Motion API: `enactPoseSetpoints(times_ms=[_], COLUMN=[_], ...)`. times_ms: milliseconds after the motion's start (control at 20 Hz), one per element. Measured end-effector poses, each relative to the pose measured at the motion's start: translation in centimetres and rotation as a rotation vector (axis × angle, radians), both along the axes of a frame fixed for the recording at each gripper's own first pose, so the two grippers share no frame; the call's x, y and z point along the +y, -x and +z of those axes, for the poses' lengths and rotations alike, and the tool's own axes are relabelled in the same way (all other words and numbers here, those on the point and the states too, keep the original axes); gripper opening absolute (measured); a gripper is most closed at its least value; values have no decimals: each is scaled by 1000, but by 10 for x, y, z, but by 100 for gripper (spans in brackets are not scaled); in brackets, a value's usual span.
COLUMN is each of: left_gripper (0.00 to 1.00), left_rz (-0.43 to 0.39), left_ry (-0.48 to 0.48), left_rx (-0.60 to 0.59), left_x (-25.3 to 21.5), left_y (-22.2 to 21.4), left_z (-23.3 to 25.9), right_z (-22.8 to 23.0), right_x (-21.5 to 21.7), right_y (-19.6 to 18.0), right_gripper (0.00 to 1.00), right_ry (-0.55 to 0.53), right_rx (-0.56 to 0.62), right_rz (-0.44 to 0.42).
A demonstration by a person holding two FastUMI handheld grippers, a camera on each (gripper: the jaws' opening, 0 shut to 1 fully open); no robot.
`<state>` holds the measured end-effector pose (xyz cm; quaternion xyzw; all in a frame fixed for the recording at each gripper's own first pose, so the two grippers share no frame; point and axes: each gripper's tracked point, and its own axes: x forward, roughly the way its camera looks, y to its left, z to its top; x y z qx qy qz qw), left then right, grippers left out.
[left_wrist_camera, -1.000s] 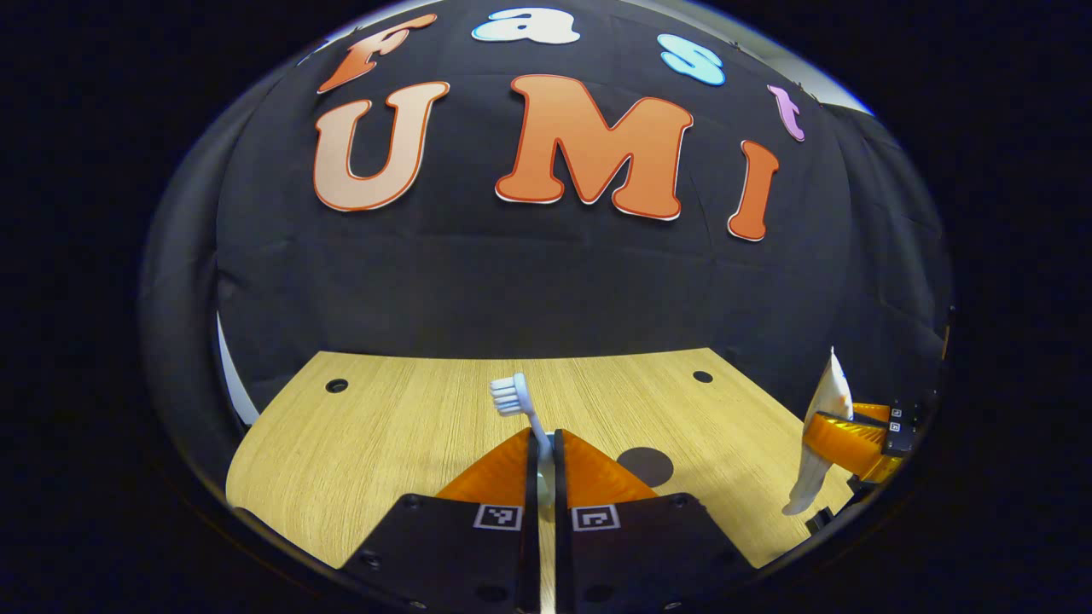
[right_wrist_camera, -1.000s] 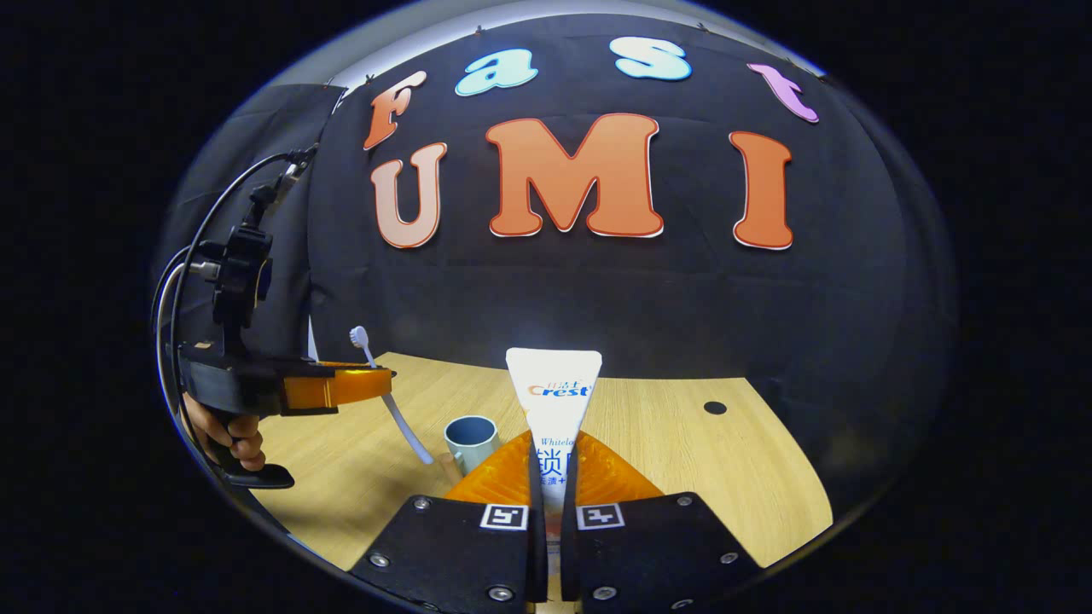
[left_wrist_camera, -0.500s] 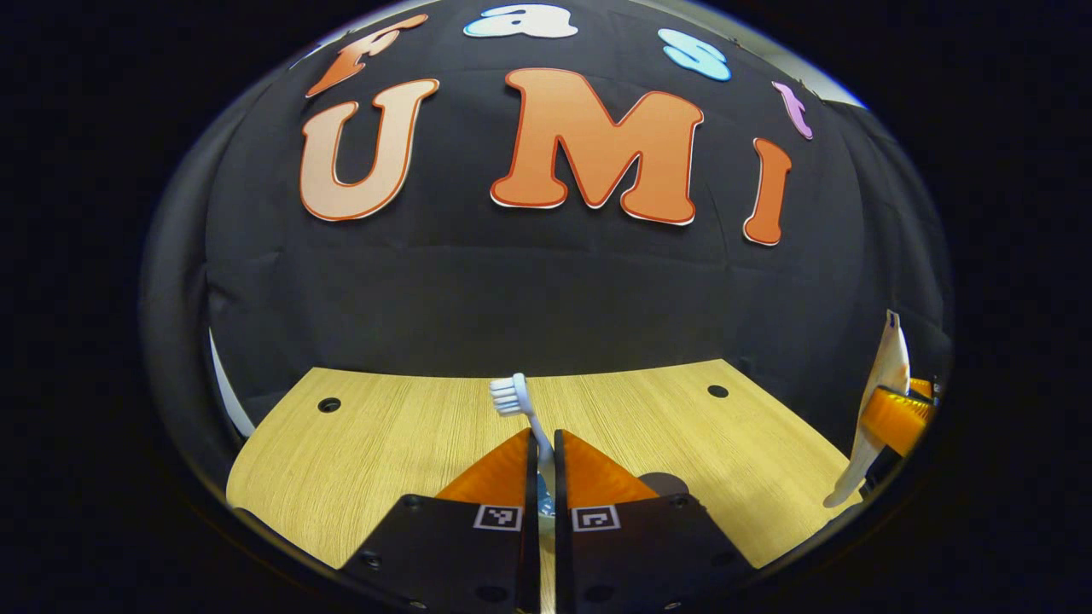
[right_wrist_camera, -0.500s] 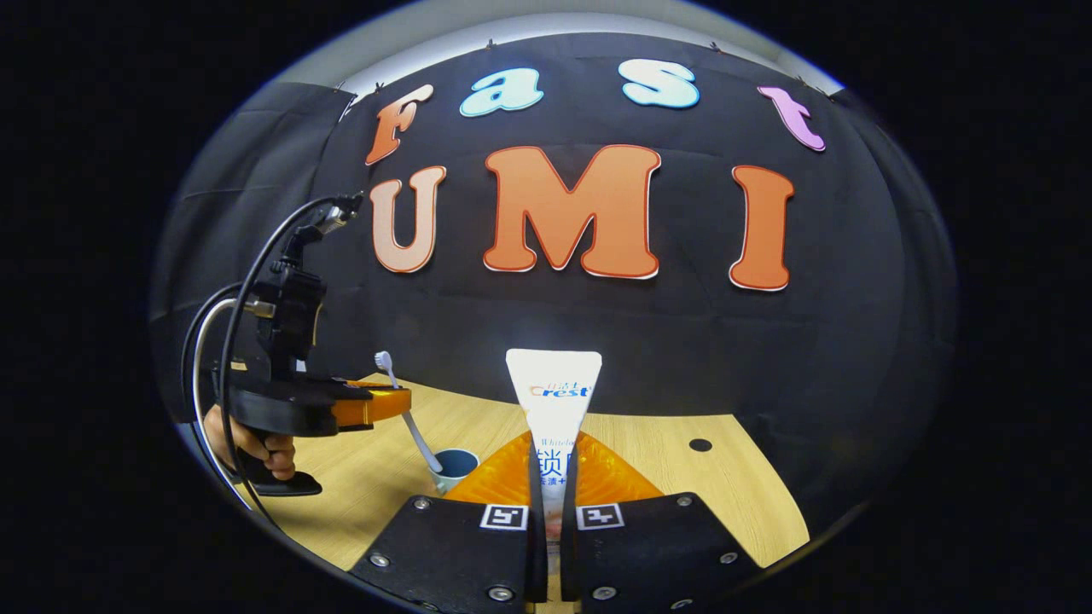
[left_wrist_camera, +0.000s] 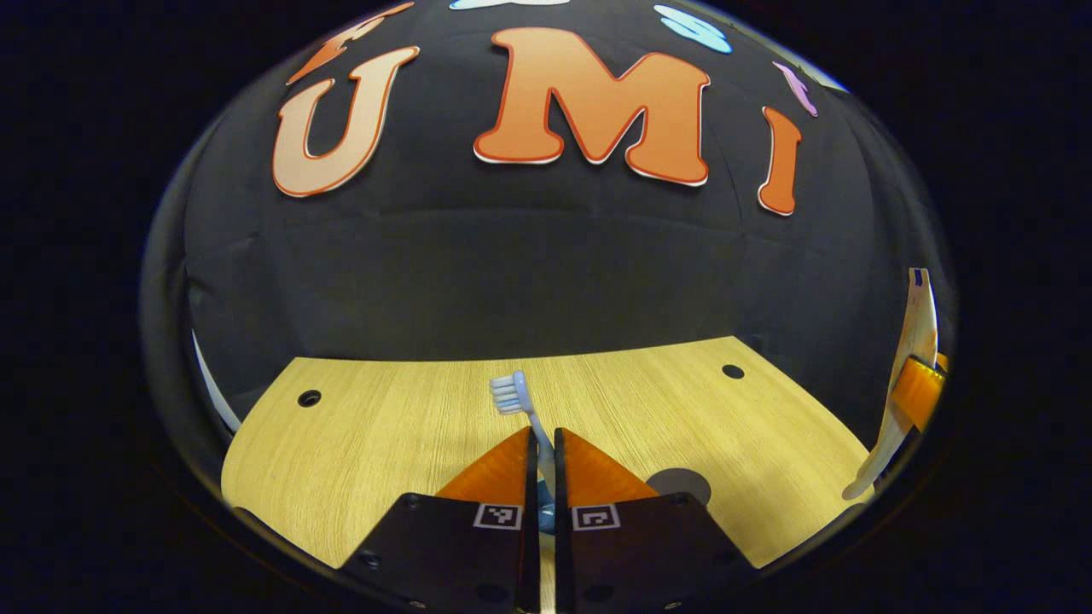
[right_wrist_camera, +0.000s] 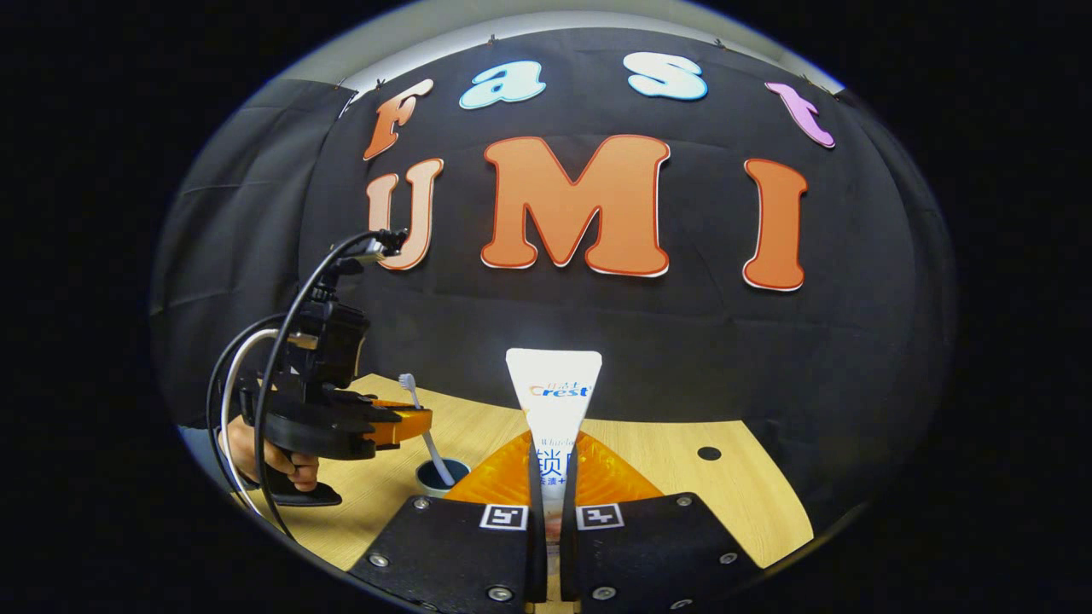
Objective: Put the toothbrush and toothpaste on the desktop into the cup, then pick up the cup and place it on the coaster on the desktop.
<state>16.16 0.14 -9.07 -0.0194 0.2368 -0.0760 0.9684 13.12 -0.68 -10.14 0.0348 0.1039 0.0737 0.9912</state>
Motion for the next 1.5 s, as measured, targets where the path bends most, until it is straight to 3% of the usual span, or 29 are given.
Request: enactPoseSetpoints(times_ms=[1050, 1500], left_gripper=[7, 7], left_rz=[-51, -71], left_ry=[-67, -96], left_rx=[95, 51], left_x=[-14, -19], left_y=[-19, -15], left_z=[-50, -56], right_z=[-25, -31], right_x=[14, 13], right_y=[-10, -9], right_gripper=[6, 6], right_ry=[-18, -25], right_rx=[43, 56], right_rz=[13, 12])
